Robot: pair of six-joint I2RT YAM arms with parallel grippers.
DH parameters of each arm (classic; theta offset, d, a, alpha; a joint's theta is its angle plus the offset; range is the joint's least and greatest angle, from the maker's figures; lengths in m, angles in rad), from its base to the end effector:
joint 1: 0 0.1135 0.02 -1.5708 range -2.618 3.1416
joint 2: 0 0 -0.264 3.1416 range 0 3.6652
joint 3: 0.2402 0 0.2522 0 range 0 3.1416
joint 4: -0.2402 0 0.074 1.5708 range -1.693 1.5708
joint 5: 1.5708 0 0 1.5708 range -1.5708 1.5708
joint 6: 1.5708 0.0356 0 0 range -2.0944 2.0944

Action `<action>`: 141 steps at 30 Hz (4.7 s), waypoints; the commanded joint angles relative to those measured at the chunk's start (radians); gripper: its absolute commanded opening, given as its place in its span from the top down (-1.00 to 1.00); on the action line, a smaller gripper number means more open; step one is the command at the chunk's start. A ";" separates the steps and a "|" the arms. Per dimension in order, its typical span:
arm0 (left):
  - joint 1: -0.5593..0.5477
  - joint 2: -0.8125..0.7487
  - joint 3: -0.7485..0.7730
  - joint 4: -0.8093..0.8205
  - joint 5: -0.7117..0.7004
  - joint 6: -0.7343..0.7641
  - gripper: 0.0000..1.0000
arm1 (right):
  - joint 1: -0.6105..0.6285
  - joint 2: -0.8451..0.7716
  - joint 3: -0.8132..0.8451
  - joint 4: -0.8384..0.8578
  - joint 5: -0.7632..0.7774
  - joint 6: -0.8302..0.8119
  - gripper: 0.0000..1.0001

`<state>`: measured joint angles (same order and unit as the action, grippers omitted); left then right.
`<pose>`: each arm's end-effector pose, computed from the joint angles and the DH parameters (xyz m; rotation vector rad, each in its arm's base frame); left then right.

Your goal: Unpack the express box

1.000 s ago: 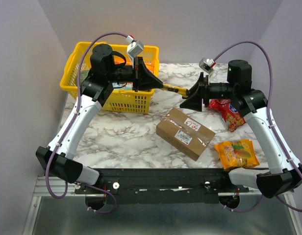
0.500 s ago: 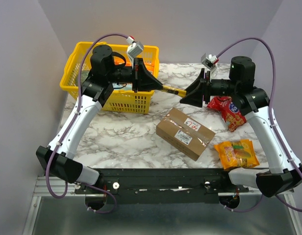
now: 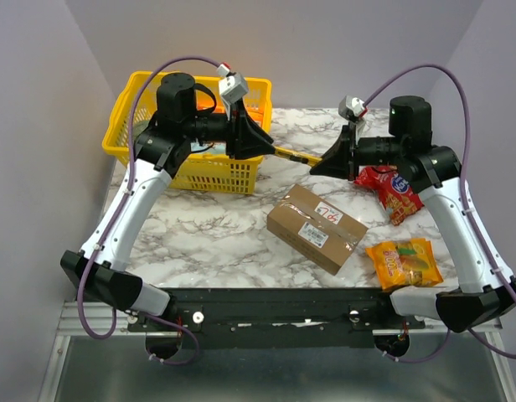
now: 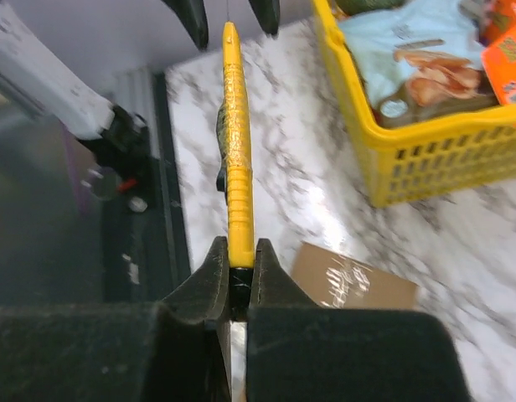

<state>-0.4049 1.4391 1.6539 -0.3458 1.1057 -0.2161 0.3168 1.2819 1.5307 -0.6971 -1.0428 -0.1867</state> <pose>0.2642 -0.1478 0.4743 1.0181 1.5193 -1.3760 0.2282 0.1072 0.4452 -1.0953 1.6068 1.1231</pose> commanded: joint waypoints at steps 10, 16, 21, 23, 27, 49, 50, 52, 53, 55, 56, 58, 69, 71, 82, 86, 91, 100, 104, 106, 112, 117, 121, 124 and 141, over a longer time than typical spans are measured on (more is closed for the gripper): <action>-0.284 -0.059 0.103 -0.558 -0.512 0.839 -0.08 | 0.053 -0.047 0.100 -0.344 0.435 -0.537 0.99; -0.348 -0.025 0.115 -0.527 -0.595 0.863 -0.11 | 0.103 -0.087 0.079 -0.374 0.469 -0.596 0.99; -0.370 -0.002 0.133 -0.519 -0.604 0.871 -0.12 | 0.116 -0.133 0.029 -0.384 0.481 -0.616 0.99; -0.376 0.009 0.130 -0.524 -0.601 0.874 -0.11 | 0.116 -0.144 0.023 -0.386 0.471 -0.616 0.99; -0.382 0.026 0.122 -0.515 -0.589 0.860 -0.11 | 0.116 -0.154 0.020 -0.392 0.460 -0.612 0.99; -0.420 0.115 0.195 -0.536 -0.515 0.836 1.00 | 0.136 -0.112 0.036 -0.360 0.405 -0.551 0.99; -0.420 0.112 0.192 -0.544 -0.497 0.833 1.00 | 0.136 -0.112 0.034 -0.354 0.399 -0.539 0.99; -0.420 0.107 0.181 -0.553 -0.483 0.827 1.00 | 0.134 -0.108 0.049 -0.337 0.344 -0.491 0.99; -0.420 0.101 0.172 -0.549 -0.474 0.805 1.00 | 0.134 -0.108 0.055 -0.331 0.319 -0.465 0.99; -0.413 0.072 0.130 -0.532 -0.443 0.782 1.00 | 0.134 -0.118 0.063 -0.280 0.267 -0.363 0.65; -0.410 0.061 0.116 -0.513 -0.432 0.750 1.00 | 0.134 -0.122 0.063 -0.262 0.262 -0.321 0.44; -0.390 0.023 0.074 -0.487 -0.380 0.709 1.00 | 0.133 -0.122 0.077 -0.255 0.247 -0.248 -0.06; -0.278 -0.098 -0.166 -0.110 -0.146 0.282 1.00 | 0.045 -0.151 0.019 -0.177 0.033 -0.053 -0.47; -0.278 -0.097 -0.181 -0.056 -0.124 0.222 1.00 | 0.044 -0.148 0.003 -0.154 0.001 -0.031 -0.47; -0.264 -0.051 -0.241 0.269 -0.119 -0.091 1.00 | 0.045 -0.144 0.002 -0.105 -0.031 0.010 -0.40; -0.261 -0.031 -0.236 0.318 -0.127 -0.134 1.00 | 0.045 -0.156 -0.015 -0.084 -0.003 0.033 -0.40; -0.258 -0.022 -0.249 0.341 -0.125 -0.166 1.00 | 0.038 -0.153 -0.010 -0.064 -0.019 0.062 -0.26; -0.227 -0.003 -0.276 0.482 -0.130 -0.272 1.00 | 0.025 -0.125 0.003 -0.044 -0.037 0.089 0.02; -0.226 0.004 -0.276 0.491 -0.129 -0.276 1.00 | 0.025 -0.110 0.009 -0.039 -0.043 0.087 0.27; -0.226 0.007 -0.273 0.493 -0.130 -0.275 1.00 | 0.025 -0.101 0.008 -0.041 -0.031 0.072 0.57; -0.226 0.026 -0.229 0.375 -0.113 -0.158 0.93 | 0.025 -0.084 0.057 -0.134 0.139 -0.069 0.99; -0.235 0.037 -0.224 0.347 -0.084 -0.106 0.91 | 0.025 -0.056 0.100 -0.193 0.090 -0.129 0.99; -0.250 0.049 -0.215 0.323 -0.057 -0.082 0.90 | 0.025 -0.049 0.098 -0.193 0.067 -0.126 0.99; -0.271 0.061 -0.191 0.248 -0.040 0.003 0.90 | 0.025 -0.044 0.103 -0.197 0.066 -0.131 0.99; -0.267 0.049 -0.243 0.330 -0.079 -0.084 1.00 | 0.025 -0.062 0.048 -0.134 0.058 -0.013 0.32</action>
<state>-0.6746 1.4910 1.4273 -0.0525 1.0637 -0.2539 0.3344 1.2339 1.5852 -0.8673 -0.9764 -0.2287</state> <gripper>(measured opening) 0.160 0.330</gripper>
